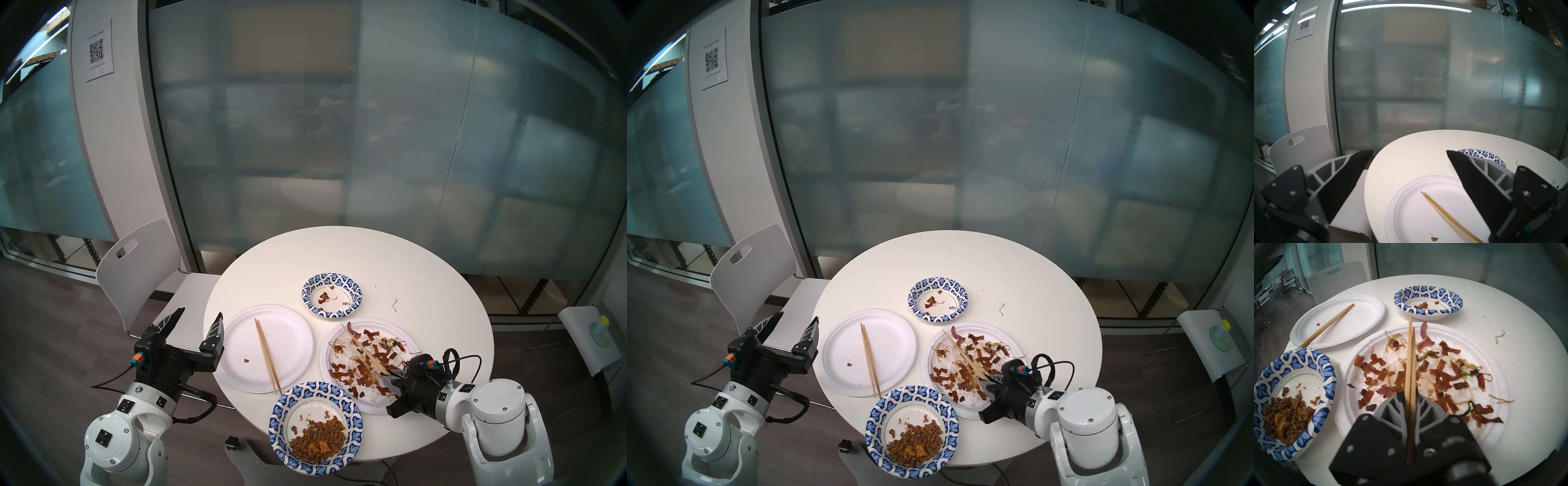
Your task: Stack the plates into one stack
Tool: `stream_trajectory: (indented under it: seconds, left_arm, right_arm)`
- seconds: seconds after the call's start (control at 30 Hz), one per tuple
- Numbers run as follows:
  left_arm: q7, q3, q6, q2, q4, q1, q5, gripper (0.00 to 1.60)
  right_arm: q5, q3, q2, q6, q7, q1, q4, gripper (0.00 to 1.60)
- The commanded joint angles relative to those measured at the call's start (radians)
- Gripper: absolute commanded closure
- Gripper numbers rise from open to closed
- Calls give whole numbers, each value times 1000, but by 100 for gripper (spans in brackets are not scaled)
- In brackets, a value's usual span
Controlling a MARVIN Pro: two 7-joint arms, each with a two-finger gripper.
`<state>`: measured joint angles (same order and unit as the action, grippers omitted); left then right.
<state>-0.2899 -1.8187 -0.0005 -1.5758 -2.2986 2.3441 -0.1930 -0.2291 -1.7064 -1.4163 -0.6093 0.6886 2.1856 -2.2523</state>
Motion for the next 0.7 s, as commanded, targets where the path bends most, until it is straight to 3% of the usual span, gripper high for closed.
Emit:
stream_trajectory:
  seconds: [0.0, 0.37, 0.67]
  left_arm:
    - [0, -1, -2, 0, -19, 1, 0, 0]
    - [0, -1, -2, 0, -19, 0, 0, 0]
    - [0, -1, -2, -1, -20, 1, 0, 0]
  right_arm:
    - [50, -87, -66, 60, -39, 68, -63, 160]
    - [164, -267, -186, 163, -94, 155, -90, 160]
    - [230, -319, -239, 257, -122, 150, -3, 160]
